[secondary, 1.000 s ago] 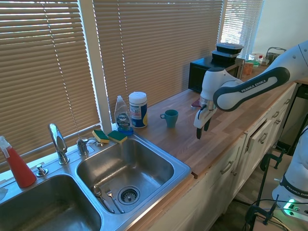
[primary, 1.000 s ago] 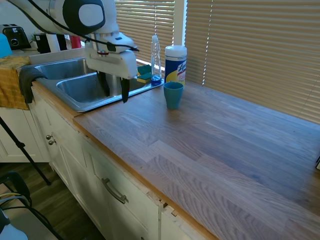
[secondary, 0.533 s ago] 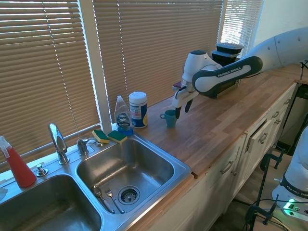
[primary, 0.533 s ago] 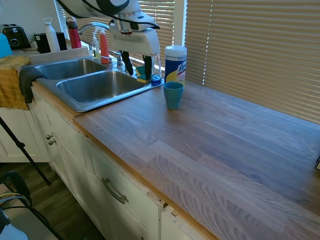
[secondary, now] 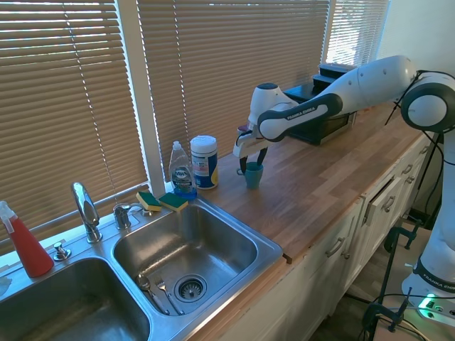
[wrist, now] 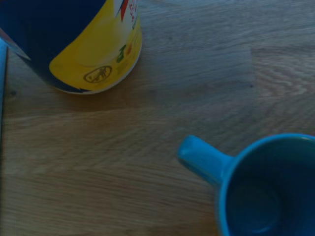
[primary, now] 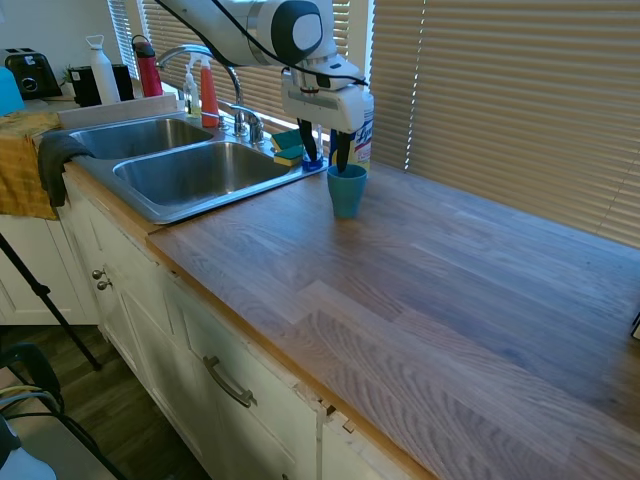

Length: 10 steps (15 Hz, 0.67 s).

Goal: Put the mug in the sink

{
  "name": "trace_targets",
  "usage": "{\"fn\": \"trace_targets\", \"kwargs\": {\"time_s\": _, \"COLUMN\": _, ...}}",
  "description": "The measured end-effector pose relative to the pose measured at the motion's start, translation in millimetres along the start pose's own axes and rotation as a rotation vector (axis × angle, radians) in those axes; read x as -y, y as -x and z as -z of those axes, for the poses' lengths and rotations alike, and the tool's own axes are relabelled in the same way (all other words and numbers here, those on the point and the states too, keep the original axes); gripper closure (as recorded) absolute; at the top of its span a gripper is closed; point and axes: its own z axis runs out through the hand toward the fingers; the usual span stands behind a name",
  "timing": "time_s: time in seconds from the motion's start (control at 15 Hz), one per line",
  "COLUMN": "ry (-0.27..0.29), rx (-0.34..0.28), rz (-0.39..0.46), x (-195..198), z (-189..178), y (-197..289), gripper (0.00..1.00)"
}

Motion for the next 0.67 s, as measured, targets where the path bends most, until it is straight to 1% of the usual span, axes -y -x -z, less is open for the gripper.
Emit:
{"fn": "trace_targets", "kwargs": {"time_s": 0.07, "ry": 0.008, "rx": 0.004, "rz": -0.002, "x": 2.6, "z": -10.5, "y": -1.5, "gripper": 0.00}}
{"fn": "trace_targets", "kwargs": {"time_s": 0.13, "ry": 0.014, "rx": 0.009, "rz": -0.004, "x": 3.9, "z": -20.3, "y": -2.8, "gripper": 1.00}}
{"fn": "trace_targets", "kwargs": {"time_s": 0.4, "ry": 0.036, "rx": 0.029, "rz": -0.013, "x": 6.4, "z": -47.7, "y": -3.4, "gripper": 1.00}}
{"fn": "trace_targets", "kwargs": {"time_s": 0.67, "ry": 0.042, "rx": 0.039, "rz": -0.019, "x": 7.5, "z": -55.9, "y": -1.7, "gripper": 1.00}}
